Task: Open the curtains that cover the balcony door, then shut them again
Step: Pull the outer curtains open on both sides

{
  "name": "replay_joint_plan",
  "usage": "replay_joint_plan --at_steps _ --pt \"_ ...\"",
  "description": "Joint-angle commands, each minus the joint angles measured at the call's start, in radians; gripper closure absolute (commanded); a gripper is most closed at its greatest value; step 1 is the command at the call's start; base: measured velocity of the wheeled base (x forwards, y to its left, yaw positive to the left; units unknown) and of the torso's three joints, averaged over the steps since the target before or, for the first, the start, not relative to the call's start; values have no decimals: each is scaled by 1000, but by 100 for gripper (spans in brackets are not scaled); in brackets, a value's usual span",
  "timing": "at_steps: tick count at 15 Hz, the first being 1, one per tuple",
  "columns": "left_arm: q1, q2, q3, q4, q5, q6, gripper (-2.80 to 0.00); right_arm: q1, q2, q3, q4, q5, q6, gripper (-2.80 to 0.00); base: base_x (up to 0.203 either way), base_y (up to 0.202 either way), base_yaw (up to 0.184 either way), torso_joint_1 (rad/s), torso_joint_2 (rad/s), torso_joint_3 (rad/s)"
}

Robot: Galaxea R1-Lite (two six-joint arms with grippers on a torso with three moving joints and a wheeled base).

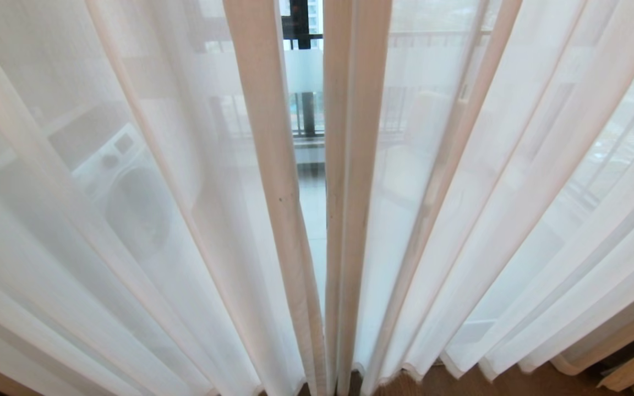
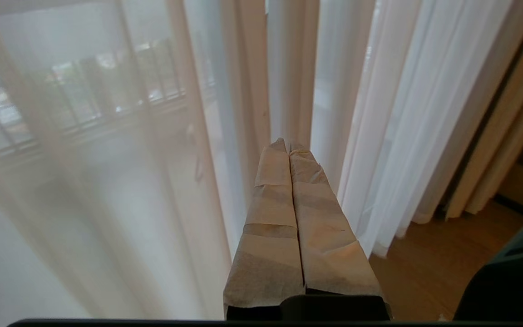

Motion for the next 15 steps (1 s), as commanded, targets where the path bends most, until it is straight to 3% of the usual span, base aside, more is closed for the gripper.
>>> replay_joint_plan --at_steps 1,6,14,15 --pt "-10 230 -157 2 -71 -5 0 0 1 0 0 0 -1 0 0 0 0 0 0 0" --pt "-196 463 -399 3 -110 -47 0 0 1 0 0 0 -1 0 0 0 0 0 0 0" --pt "-267 658 -607 1 -109 -55 0 0 1 0 0 1 -1 0 0 0 0 0 0 0" --pt "-286 667 -615 2 -107 -55 -280 0 1 0 0 0 -1 0 0 0 0 0 0 0"
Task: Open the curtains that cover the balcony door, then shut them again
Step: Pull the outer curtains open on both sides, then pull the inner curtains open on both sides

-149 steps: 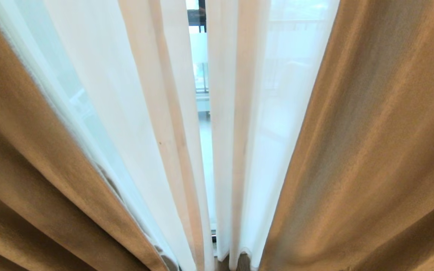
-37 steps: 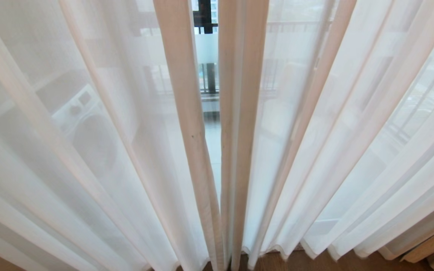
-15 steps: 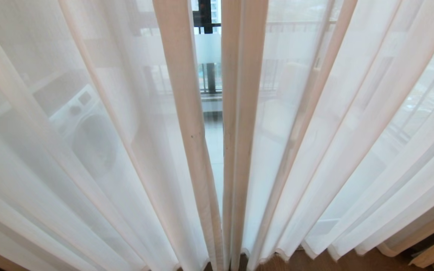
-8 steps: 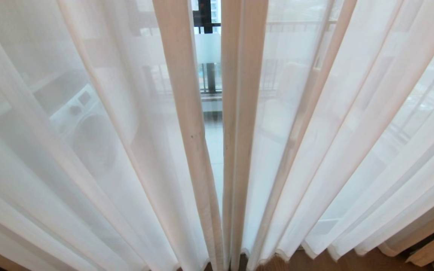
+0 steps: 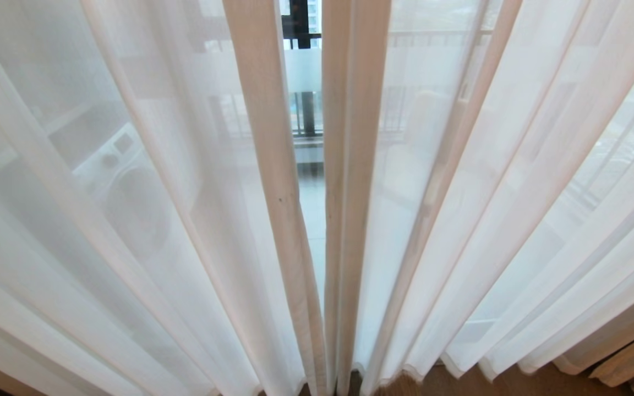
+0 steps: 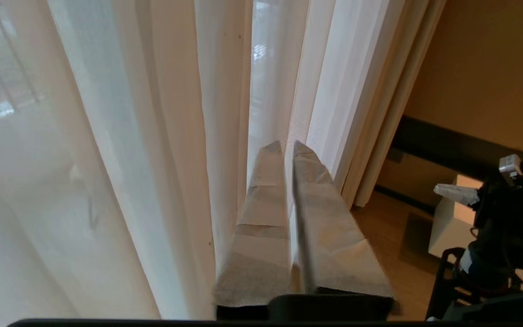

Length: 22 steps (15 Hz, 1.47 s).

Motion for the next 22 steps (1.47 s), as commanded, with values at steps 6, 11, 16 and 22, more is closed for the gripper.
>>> replay_joint_plan --at_steps 6,11,16,22 --pt "-141 94 -71 1 99 -1 -280 0 1 0 0 0 -1 0 0 0 0 0 0 0" --pt "-269 133 -104 2 314 5 -280 0 1 0 0 1 -1 0 0 0 0 0 0 0" --pt "-378 190 -132 -2 611 92 -280 0 1 0 0 1 -1 0 0 0 0 0 0 0" --pt "-402 288 -227 -6 692 128 -280 0 1 0 0 0 -1 0 0 0 0 0 0 0"
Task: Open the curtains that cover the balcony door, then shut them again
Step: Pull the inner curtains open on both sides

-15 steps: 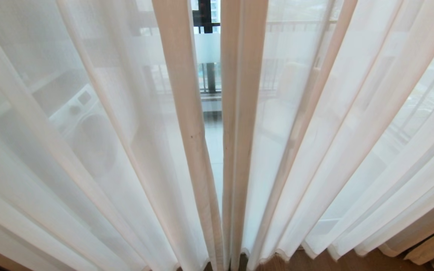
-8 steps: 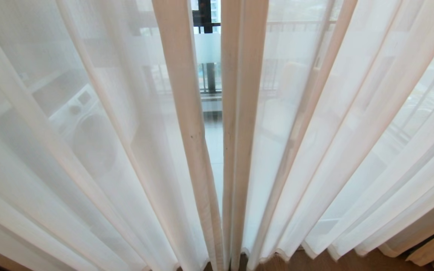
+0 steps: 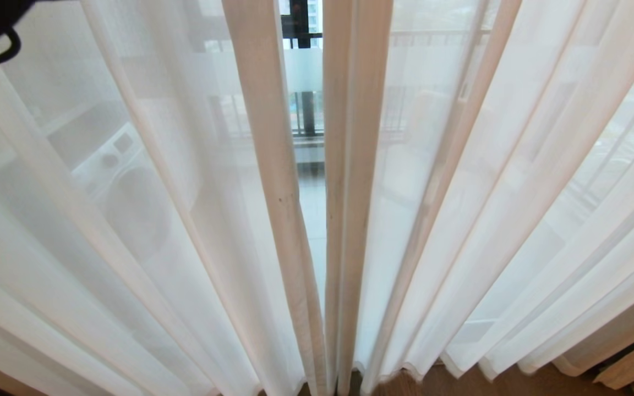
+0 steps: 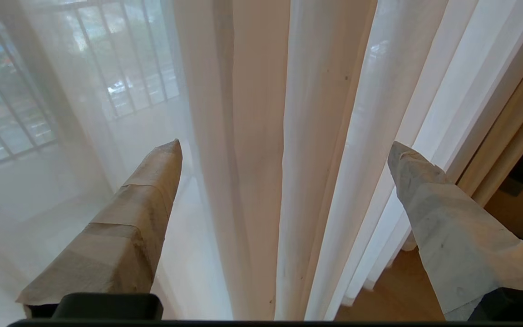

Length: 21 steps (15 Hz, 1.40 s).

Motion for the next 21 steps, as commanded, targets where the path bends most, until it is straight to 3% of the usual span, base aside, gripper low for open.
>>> replay_joint_plan --at_steps 1,11,16,20,21 --pt "-1 55 -33 -1 2 0 -280 0 1 0 0 1 -1 0 0 0 0 0 0 0" --pt "10 220 -218 -4 146 40 -280 1 1 0 0 0 -1 0 0 0 0 0 0 0" --pt "33 299 -283 -102 183 56 -280 0 1 0 0 0 -1 0 0 0 0 0 0 0" --pt "35 317 -294 -105 190 58 -280 0 1 0 0 0 -1 0 0 0 0 0 0 0" --pt "35 321 -294 -105 194 58 0 0 1 0 0 2 -1 0 0 0 0 0 0 0"
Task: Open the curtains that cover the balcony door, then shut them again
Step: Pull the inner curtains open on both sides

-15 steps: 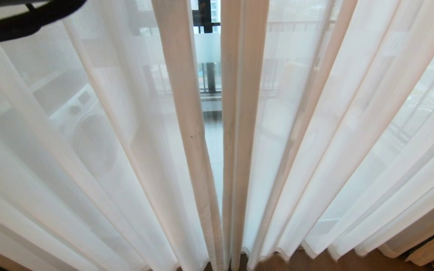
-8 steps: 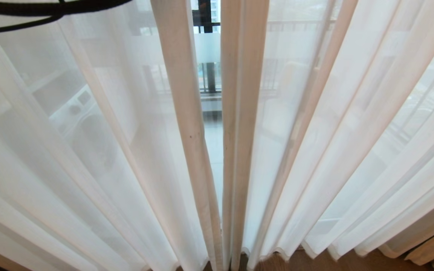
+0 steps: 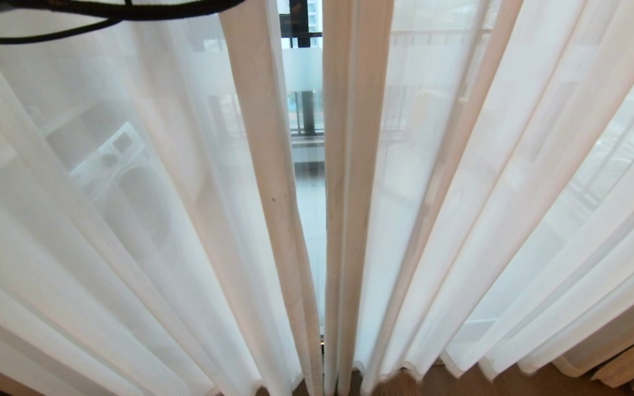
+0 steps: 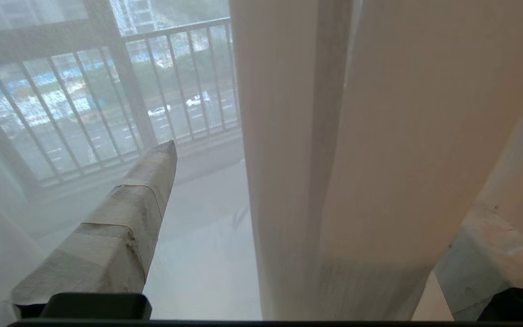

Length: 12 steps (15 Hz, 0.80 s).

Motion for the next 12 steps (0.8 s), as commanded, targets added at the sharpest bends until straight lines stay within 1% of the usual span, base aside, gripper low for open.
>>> replay_joint_plan --at_steps 1,5,8,10,12 --pt "1 12 -1 -1 12 1 0 1 1 0 0 0 -1 0 0 0 0 0 0 0" --pt "1 6 -1 -1 20 1 0 0 1 0 0 0 -1 0 0 0 0 0 0 0" --pt "6 -17 1 1 61 11 0 0 1 0 0 1 -1 0 0 0 0 0 0 0" --pt "26 -39 2 1 72 37 0 1 1 0 0 0 -1 0 0 0 0 0 0 0" --pt "52 -67 13 2 76 42 0 1 1 0 0 0 -1 0 0 0 0 0 0 0"
